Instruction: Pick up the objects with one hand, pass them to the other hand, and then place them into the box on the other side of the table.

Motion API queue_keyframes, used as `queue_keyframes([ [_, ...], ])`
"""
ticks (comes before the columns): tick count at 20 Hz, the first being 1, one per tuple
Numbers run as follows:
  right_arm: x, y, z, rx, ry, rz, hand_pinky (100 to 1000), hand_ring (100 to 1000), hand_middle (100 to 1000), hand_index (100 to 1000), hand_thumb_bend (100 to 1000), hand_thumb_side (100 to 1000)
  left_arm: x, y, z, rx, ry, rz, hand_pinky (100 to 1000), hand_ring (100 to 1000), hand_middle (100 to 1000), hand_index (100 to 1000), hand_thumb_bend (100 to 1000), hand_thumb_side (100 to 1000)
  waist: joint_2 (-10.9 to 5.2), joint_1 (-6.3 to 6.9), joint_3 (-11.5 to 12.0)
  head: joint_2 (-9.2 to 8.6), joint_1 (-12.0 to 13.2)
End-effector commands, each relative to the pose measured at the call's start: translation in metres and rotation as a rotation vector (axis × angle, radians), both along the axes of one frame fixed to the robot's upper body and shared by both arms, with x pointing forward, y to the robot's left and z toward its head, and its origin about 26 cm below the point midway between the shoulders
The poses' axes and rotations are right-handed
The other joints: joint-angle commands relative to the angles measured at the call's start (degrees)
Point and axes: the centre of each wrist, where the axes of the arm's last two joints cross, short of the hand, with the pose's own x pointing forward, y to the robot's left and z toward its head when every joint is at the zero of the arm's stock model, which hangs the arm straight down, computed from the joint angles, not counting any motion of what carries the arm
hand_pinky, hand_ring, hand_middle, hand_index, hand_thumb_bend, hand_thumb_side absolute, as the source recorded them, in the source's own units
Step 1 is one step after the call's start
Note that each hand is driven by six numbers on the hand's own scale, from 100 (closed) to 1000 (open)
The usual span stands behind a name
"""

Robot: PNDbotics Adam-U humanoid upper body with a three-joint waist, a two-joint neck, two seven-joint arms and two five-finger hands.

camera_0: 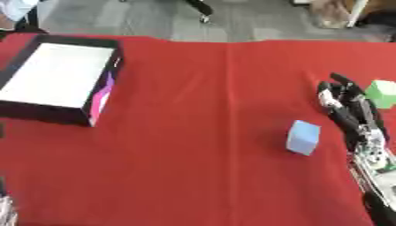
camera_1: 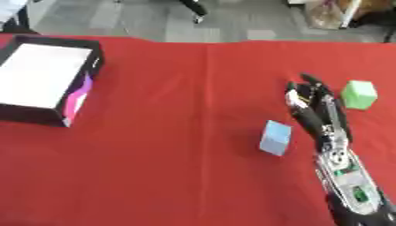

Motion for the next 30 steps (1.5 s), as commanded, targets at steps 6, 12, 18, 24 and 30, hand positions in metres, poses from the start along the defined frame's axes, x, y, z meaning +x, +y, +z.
queue_keyframes([
  [6,0.001,-0.009,0.017,-0.046,-0.043,0.008,823,793,680,867,161,402,0.001,0.003,0.008,0.013,-0.025,0.004,795,696,829,810,266,877,-0.86,0.78,0.07,-0.09,0.02],
  [12,0.003,-0.032,0.069,-0.155,-0.113,0.042,832,809,712,884,191,385,0.0,0.005,0.008,0.022,-0.023,0.005,795,696,829,810,264,878,-0.92,0.5,0.0,-0.09,-2.87],
  [18,0.002,-0.056,0.126,-0.381,-0.054,0.111,852,830,749,899,229,406,0.0,0.008,0.01,0.035,-0.021,0.005,795,697,829,810,262,878,-0.95,0.39,-0.41,-0.09,-3.77],
  [24,0.006,-0.079,0.172,-0.667,0.045,0.145,879,848,785,897,278,394,0.001,0.009,0.011,0.047,-0.02,0.0,796,697,829,810,261,878,-0.83,0.21,-0.45,-0.09,-4.29],
  [30,0.016,-0.111,0.208,-0.93,0.174,0.148,911,872,823,902,377,311,0.002,0.01,0.015,0.056,-0.026,-0.007,795,697,829,809,258,877,-0.35,0.45,-0.17,-0.09,-5.18],
])
